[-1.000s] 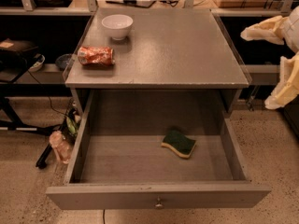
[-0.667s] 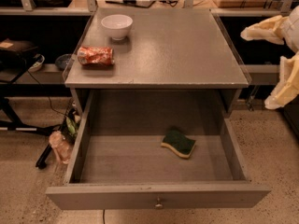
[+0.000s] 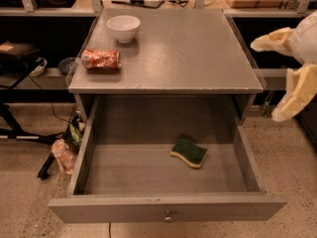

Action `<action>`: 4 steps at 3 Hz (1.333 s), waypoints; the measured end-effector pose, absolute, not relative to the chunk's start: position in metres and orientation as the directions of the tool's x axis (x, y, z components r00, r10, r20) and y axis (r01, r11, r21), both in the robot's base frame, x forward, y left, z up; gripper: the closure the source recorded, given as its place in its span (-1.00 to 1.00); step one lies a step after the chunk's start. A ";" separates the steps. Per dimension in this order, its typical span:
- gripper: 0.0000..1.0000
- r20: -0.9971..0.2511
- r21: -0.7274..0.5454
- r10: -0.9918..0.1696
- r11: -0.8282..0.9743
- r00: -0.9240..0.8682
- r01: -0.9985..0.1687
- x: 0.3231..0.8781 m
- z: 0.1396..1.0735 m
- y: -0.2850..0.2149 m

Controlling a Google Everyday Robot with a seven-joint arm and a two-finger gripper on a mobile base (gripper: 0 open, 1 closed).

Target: Pick sponge from top drawer and place on counter

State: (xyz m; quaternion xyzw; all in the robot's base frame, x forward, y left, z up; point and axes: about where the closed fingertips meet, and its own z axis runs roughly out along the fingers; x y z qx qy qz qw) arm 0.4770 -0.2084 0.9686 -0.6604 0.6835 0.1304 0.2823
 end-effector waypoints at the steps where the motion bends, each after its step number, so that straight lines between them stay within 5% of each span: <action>1: -1.00 -0.535 -0.221 -0.845 0.165 -0.022 -0.961 0.488 0.940 -0.227; 4: -1.00 -0.536 -0.168 -0.833 0.264 -0.137 -0.950 0.498 0.869 -0.242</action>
Offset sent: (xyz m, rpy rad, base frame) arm 0.0283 -0.0528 -0.0704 -0.0871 -0.0618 -0.2329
